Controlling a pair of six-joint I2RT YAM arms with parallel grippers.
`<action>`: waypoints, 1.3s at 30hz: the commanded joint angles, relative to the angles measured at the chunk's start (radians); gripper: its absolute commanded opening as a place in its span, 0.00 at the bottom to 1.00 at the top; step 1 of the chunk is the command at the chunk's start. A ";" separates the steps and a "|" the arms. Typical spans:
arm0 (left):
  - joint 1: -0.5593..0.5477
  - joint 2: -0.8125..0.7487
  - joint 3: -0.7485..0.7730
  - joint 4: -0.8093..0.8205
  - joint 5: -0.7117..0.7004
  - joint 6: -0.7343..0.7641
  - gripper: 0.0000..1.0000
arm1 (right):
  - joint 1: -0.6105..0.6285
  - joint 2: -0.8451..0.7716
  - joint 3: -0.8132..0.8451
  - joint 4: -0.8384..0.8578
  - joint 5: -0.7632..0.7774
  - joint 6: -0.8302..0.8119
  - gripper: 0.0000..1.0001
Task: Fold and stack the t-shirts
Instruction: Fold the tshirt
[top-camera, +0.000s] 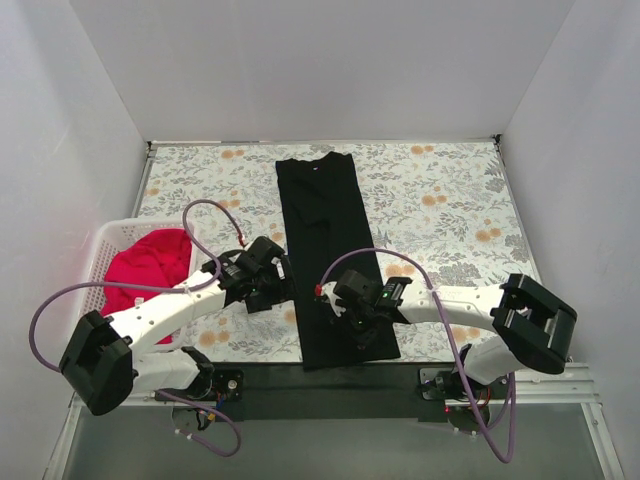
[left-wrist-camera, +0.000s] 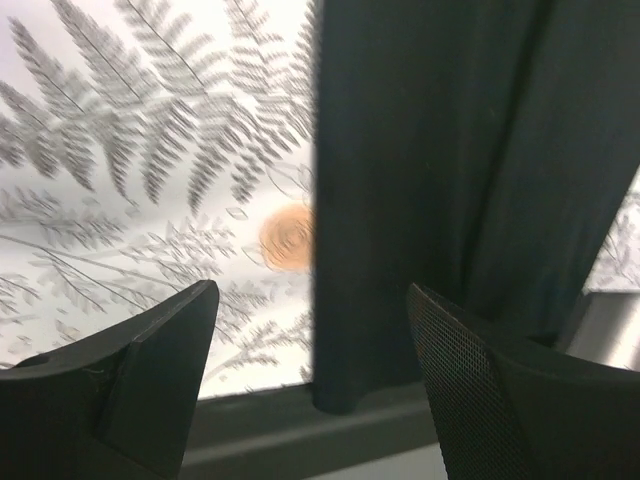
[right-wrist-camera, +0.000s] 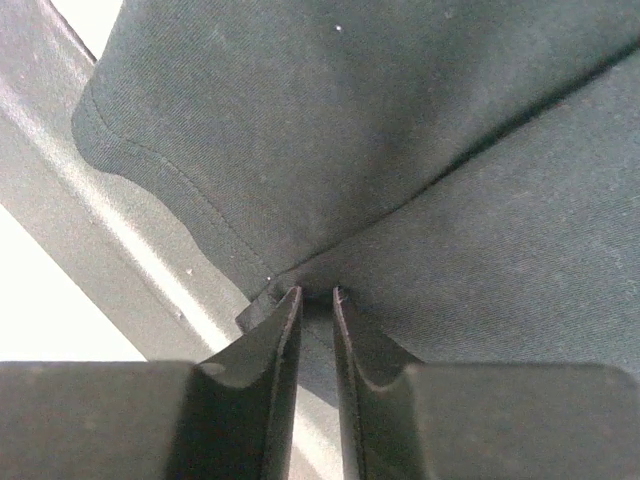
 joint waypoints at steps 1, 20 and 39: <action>-0.049 -0.050 -0.011 -0.026 0.050 -0.111 0.75 | 0.037 0.014 0.054 -0.094 0.026 0.004 0.26; -0.418 0.166 0.002 -0.093 0.138 -0.331 0.65 | -0.109 -0.239 -0.060 -0.360 0.352 0.234 0.55; -0.453 0.263 0.040 -0.092 0.141 -0.337 0.53 | -0.122 -0.205 -0.176 -0.294 0.208 0.255 0.24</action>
